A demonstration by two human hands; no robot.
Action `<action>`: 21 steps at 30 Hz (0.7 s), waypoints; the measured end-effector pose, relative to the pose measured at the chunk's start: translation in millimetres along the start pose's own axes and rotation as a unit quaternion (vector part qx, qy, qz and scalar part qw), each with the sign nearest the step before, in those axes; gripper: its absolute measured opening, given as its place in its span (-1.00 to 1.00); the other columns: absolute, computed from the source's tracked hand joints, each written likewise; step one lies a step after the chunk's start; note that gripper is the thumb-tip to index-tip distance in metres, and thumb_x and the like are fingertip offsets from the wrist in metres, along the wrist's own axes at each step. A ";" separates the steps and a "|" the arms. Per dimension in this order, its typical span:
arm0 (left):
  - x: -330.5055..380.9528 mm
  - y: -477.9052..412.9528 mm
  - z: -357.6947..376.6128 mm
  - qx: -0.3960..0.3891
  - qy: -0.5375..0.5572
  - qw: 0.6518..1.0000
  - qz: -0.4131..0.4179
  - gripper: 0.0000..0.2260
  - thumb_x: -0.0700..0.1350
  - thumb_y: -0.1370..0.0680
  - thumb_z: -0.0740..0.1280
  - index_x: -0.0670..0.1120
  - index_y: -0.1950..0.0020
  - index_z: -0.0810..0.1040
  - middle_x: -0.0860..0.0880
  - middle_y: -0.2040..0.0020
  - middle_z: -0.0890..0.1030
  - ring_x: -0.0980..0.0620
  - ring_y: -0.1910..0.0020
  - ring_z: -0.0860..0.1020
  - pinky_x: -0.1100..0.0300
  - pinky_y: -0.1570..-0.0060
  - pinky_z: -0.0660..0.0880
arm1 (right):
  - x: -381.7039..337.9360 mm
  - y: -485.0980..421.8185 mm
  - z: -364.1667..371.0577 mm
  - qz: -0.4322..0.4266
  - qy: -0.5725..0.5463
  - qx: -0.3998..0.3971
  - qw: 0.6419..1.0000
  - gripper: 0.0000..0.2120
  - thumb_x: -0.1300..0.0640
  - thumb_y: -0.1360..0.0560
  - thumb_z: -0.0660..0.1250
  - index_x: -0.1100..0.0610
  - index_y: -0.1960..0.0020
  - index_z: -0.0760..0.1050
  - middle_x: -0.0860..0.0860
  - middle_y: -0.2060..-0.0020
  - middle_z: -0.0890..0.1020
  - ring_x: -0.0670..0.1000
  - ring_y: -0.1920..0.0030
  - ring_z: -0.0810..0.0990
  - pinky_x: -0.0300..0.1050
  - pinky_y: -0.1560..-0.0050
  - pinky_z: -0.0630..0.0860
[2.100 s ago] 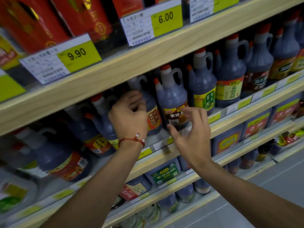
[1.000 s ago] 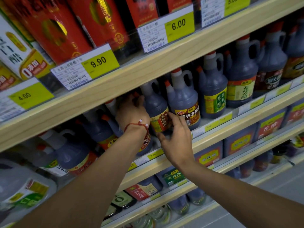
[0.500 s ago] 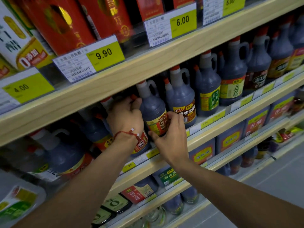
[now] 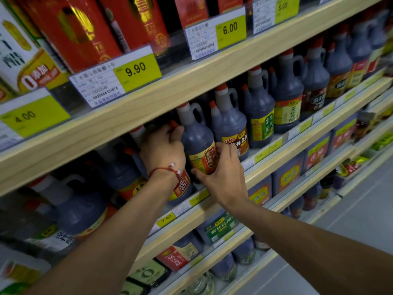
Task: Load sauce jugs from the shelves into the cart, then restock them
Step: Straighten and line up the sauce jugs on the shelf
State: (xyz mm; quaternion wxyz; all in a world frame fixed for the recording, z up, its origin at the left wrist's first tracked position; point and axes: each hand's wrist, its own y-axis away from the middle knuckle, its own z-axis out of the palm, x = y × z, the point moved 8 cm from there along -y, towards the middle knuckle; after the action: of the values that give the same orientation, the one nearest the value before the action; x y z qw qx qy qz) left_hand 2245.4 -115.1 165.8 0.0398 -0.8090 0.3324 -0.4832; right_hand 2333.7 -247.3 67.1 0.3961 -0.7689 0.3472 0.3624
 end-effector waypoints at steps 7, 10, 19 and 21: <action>-10.0 -1.3 7.4 0.024 -0.009 1.000 -0.013 -0.62 0.34 -0.41 0.19 0.11 -0.01 0.51 -0.07 0.08 0.67 -0.16 0.07 0.67 -0.13 0.12 0.65 | 2.6 -3.3 0.4 0.000 0.019 0.000 1.000 -0.23 -0.09 -0.35 0.64 0.08 -0.41 0.34 -0.03 -0.21 0.39 0.03 -0.18 0.52 -0.03 -0.18 0.54; -3.7 0.8 7.8 -0.019 0.029 0.999 -0.030 -0.85 0.24 -0.43 0.28 0.28 0.08 0.56 -0.15 0.05 0.68 -0.21 0.01 0.66 -0.18 0.00 0.62 | 2.4 -2.6 1.7 -0.002 0.017 -0.010 1.000 -0.22 -0.08 -0.37 0.63 0.09 -0.43 0.33 -0.01 -0.24 0.38 0.03 -0.20 0.51 -0.02 -0.22 0.54; -4.6 12.0 11.2 -0.054 0.123 0.987 -0.089 -0.64 -0.30 -0.62 0.31 -0.25 -0.43 0.43 -0.21 -0.34 0.54 -0.06 -0.24 0.56 0.23 0.05 0.58 | -2.8 1.0 -1.6 0.007 0.012 -0.027 1.000 -0.23 -0.03 -0.42 0.61 0.11 -0.49 0.30 0.03 -0.31 0.39 0.07 -0.30 0.48 0.02 -0.34 0.50; -0.8 21.9 2.4 -0.037 0.131 0.988 -0.077 -0.60 -0.38 -0.60 0.29 -0.28 -0.44 0.41 -0.23 -0.34 0.54 -0.08 -0.30 0.54 0.28 0.00 0.58 | -4.4 4.9 -4.4 0.009 -0.002 -0.031 0.999 -0.28 0.02 -0.44 0.60 0.12 -0.46 0.32 0.02 -0.29 0.39 0.05 -0.29 0.47 -0.03 -0.32 0.48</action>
State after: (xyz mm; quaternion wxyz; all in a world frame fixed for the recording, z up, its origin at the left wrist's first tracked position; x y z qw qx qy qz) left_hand 2236.1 -132.2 155.5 -0.0714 -0.7629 0.2890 -0.5739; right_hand 2328.7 -252.2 70.8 0.3698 -0.7769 0.3416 0.3780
